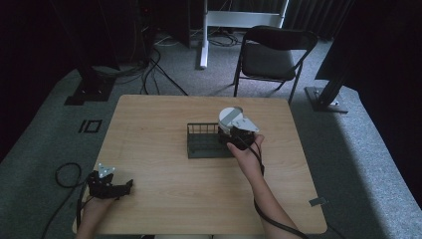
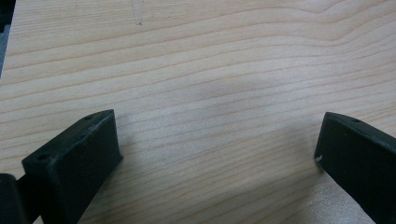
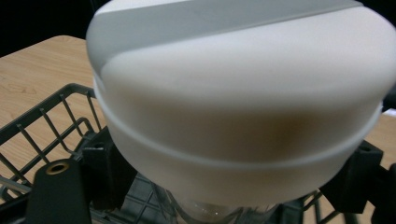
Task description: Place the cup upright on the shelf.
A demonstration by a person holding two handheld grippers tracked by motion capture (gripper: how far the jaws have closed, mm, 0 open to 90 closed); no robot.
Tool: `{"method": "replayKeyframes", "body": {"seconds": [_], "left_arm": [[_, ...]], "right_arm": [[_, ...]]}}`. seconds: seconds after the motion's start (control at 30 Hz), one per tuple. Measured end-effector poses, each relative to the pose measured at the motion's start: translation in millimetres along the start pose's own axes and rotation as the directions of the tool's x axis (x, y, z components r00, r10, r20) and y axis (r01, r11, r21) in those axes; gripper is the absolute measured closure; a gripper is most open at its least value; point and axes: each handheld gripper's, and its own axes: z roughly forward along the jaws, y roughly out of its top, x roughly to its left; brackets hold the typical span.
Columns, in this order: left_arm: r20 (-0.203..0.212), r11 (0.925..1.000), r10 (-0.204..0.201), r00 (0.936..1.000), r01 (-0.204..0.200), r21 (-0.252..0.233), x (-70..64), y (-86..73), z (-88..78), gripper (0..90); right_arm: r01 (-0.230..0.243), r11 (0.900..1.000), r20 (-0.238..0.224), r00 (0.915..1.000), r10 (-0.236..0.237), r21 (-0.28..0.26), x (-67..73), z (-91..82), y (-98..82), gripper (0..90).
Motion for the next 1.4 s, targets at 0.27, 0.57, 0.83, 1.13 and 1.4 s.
{"method": "replayKeyframes", "body": {"seconds": [0.27,0.57,0.83,1.13,1.4], "left_arm": [[0.000,1.0000,0.000,1.0000,0.000,0.000,0.0,0.0,0.0,0.1],[0.000,1.0000,0.000,1.0000,0.000,0.001,0.0,0.0,-0.1,0.2],[0.000,1.0000,0.000,1.0000,0.000,0.000,0.0,0.0,0.0,0.2],[0.000,1.0000,0.000,1.0000,0.000,0.000,-0.1,0.0,0.0,0.1],[0.000,1.0000,0.000,1.0000,0.000,0.000,0.0,0.0,0.0,0.2]], "right_arm": [[-0.028,0.998,-0.004,0.9996,0.028,0.048,2.7,8.0,-2.1,18.4],[-0.031,0.995,0.012,0.9995,0.030,0.092,5.2,16.4,-6.2,18.4],[-0.034,0.992,0.016,0.9994,0.032,0.119,6.4,19.5,-10.1,18.3],[-0.057,0.992,0.018,0.9983,0.055,0.116,6.3,19.9,-14.2,18.3],[-0.072,0.991,0.005,0.9974,0.071,0.111,4.4,19.3,-15.8,17.9]]}}
